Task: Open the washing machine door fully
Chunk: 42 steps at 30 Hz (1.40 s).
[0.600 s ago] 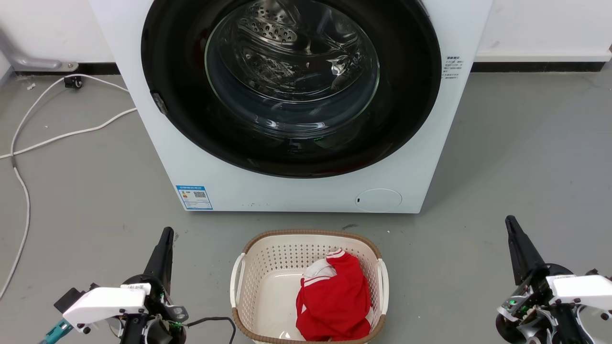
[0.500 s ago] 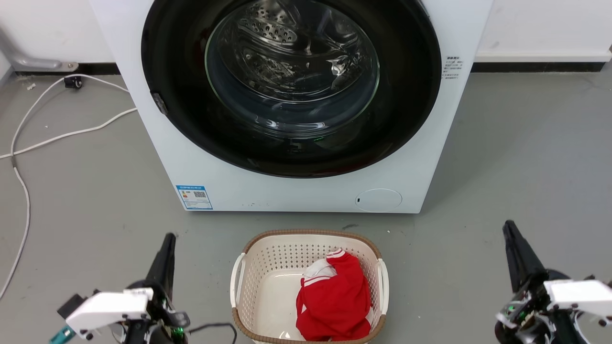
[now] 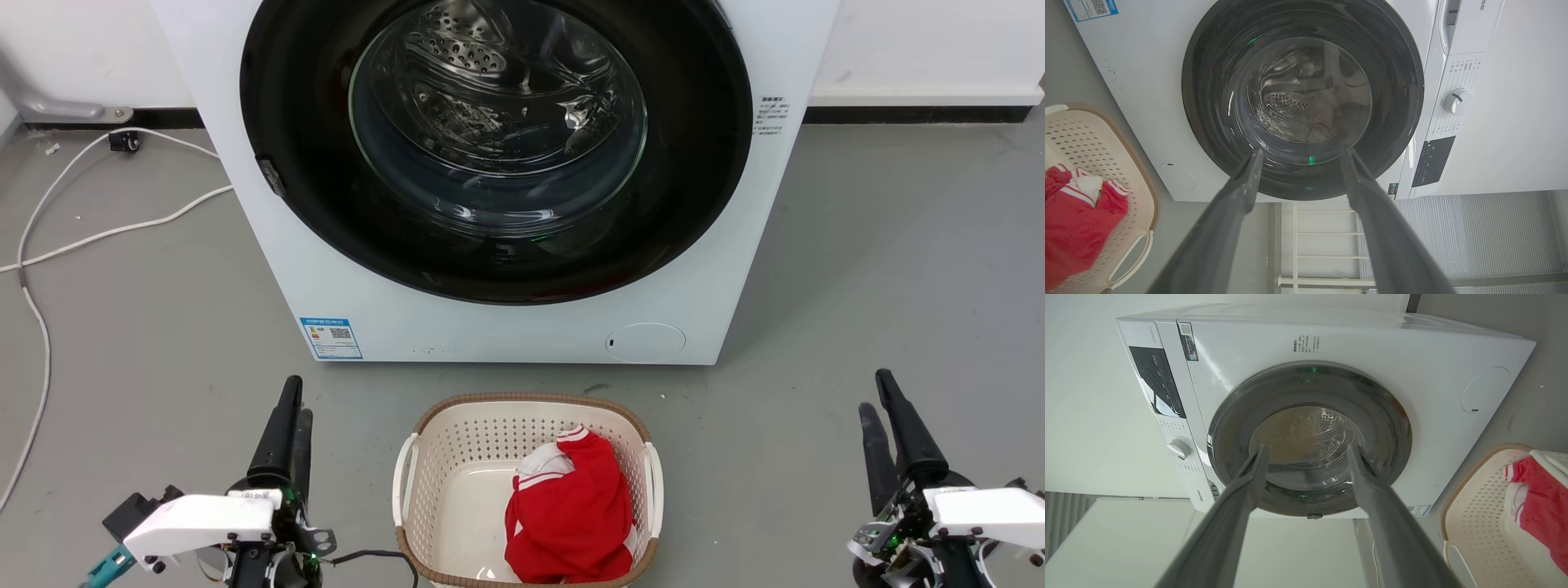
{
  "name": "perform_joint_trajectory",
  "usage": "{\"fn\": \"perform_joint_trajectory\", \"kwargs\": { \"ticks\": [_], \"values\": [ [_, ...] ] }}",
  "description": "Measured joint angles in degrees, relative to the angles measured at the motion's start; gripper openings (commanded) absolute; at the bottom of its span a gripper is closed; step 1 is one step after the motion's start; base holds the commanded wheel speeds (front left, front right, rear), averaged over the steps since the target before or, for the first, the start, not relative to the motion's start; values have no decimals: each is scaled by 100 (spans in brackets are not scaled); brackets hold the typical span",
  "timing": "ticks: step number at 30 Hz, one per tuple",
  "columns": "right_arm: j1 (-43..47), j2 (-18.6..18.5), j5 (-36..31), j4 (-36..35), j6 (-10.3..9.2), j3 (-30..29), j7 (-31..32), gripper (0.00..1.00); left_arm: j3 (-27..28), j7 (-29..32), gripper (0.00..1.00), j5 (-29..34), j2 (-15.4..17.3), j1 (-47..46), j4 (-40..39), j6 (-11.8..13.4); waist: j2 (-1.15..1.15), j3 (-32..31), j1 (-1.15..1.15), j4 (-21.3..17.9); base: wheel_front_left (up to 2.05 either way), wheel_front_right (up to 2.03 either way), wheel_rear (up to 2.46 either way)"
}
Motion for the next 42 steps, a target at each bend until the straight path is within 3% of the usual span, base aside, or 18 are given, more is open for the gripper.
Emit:
{"fn": "perform_joint_trajectory", "kwargs": {
  "ticks": [7,24,33,42],
  "values": [
    [0,1,-904,-311,0,-37,-165,100,-71,-169,100,780,-1,-29,-321,0,0,-4,0,-11,0,0,0],
    [136,-20,-3875,-1039,0,209,-541,100,-102,-530,100,3220,1,-42,-858,0,0,-24,0,-33,0,0,0],
    [262,-56,-5065,-1082,0,341,-701,100,-260,-700,100,4369,80,9,-850,7,0,-57,0,-39,0,0,0],
    [354,-37,-6071,-906,0,277,-871,100,-499,-860,100,5290,242,65,-749,190,0,-85,0,-44,0,0,0]
  ]
}}
